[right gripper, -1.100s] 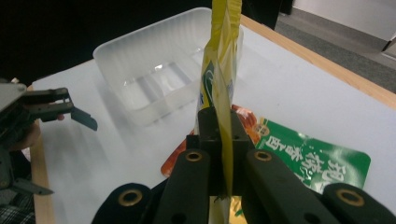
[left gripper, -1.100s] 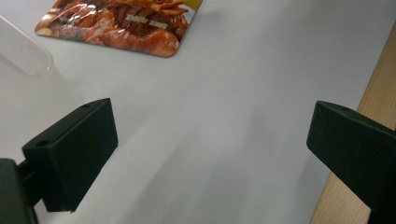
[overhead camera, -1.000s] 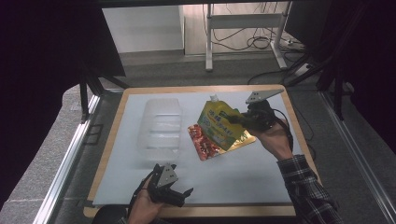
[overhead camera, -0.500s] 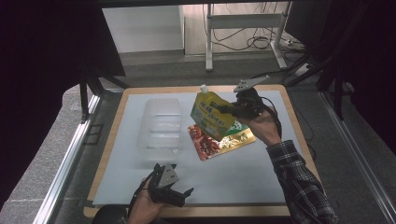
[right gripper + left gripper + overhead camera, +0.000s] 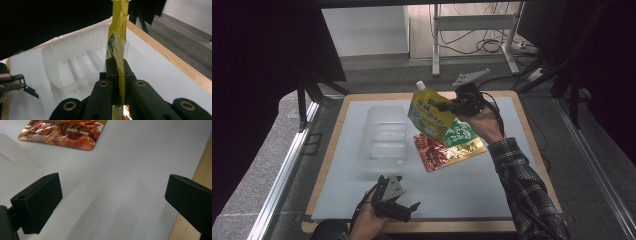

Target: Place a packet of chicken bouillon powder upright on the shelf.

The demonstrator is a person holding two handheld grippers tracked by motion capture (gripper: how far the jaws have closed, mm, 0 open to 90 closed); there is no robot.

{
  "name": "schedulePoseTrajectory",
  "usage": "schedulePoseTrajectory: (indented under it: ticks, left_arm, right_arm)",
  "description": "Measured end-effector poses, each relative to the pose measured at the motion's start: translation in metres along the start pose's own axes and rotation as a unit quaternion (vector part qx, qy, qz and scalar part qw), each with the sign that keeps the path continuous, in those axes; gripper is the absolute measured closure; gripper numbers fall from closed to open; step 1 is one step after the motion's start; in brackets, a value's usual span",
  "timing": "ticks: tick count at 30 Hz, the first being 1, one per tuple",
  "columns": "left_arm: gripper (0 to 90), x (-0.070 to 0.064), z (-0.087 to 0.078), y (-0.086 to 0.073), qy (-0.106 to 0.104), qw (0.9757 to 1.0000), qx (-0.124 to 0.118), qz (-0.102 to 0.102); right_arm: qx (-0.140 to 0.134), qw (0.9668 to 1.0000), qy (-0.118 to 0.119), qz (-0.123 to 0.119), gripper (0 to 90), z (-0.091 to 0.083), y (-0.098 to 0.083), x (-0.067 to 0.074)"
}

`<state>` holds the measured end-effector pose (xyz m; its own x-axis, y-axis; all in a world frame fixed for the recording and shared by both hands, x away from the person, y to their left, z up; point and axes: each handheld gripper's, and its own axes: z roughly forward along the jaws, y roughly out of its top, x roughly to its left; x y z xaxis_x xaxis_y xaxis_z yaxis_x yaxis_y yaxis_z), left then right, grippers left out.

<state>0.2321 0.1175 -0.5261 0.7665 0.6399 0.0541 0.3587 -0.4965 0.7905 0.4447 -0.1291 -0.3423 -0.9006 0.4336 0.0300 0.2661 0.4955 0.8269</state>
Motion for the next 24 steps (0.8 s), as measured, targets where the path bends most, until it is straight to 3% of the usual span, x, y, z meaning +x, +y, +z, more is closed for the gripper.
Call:
schedulePoseTrajectory:
  ticks: [5, 24]
  left_arm:
    - [0.4, -0.001, 0.0, 0.0, 0.002, 1.0, 0.0, 0.004]
    - [0.0, 0.006, -0.005, -0.002, 0.002, 0.9999, -0.011, -0.009]
  right_arm:
    - [-0.003, 1.0, 0.005, -0.002, 89.0, 0.008, 0.012, -0.001]
    - [-0.014, 0.9998, 0.008, -0.005, 89.1, 0.045, 0.056, -0.001]
